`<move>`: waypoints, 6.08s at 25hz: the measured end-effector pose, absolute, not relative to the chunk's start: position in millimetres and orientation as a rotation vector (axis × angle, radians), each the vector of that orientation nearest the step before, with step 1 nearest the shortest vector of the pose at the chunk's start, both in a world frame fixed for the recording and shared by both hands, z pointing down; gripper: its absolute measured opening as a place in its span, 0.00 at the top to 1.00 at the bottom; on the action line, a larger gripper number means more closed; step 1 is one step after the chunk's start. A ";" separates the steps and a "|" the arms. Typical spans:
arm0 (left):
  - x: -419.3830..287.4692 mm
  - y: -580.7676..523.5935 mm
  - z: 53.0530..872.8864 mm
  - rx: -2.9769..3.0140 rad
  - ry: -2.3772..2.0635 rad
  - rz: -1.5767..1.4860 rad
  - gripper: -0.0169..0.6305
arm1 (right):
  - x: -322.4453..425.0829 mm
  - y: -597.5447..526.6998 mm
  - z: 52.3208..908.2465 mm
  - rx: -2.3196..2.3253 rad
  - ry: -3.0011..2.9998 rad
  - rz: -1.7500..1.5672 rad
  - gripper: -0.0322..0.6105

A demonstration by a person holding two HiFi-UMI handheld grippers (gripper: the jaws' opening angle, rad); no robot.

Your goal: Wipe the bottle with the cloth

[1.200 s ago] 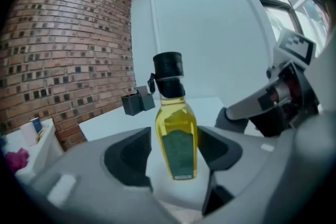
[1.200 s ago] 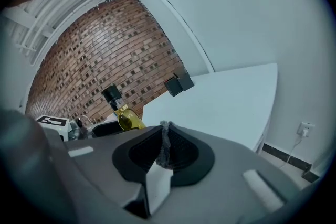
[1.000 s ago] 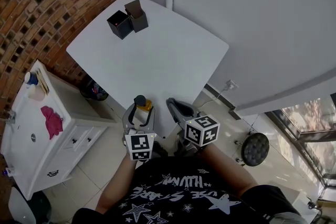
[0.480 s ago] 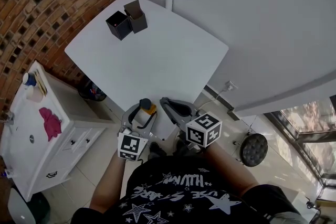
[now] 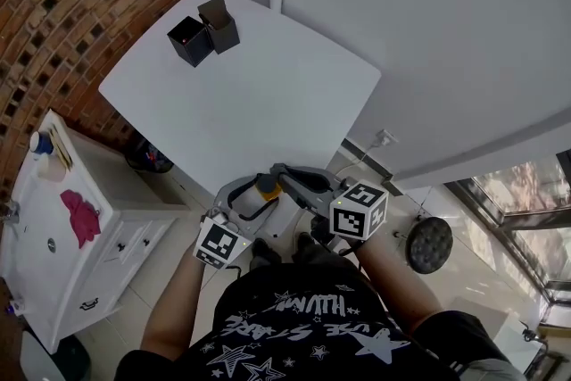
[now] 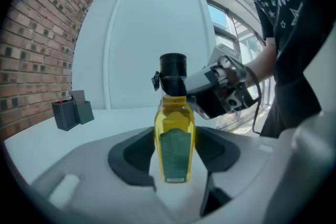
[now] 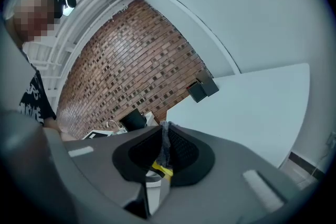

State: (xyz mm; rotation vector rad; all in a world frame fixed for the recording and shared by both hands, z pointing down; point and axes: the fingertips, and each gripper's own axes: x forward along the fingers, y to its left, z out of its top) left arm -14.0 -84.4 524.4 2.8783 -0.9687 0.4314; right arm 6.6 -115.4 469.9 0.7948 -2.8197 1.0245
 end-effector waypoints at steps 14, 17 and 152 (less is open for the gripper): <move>-11.1 -82.9 524.7 2.884 -0.841 0.428 0.61 | 8.6 -116.2 518.0 0.875 -2.702 1.186 0.89; -10.1 -83.7 524.8 2.867 -0.856 0.416 0.61 | 10.5 -116.0 534.0 0.892 -2.662 1.212 0.89; -32.7 -93.4 539.6 2.804 -1.025 0.467 0.65 | -16.1 -134.5 578.0 0.509 -2.573 1.163 0.89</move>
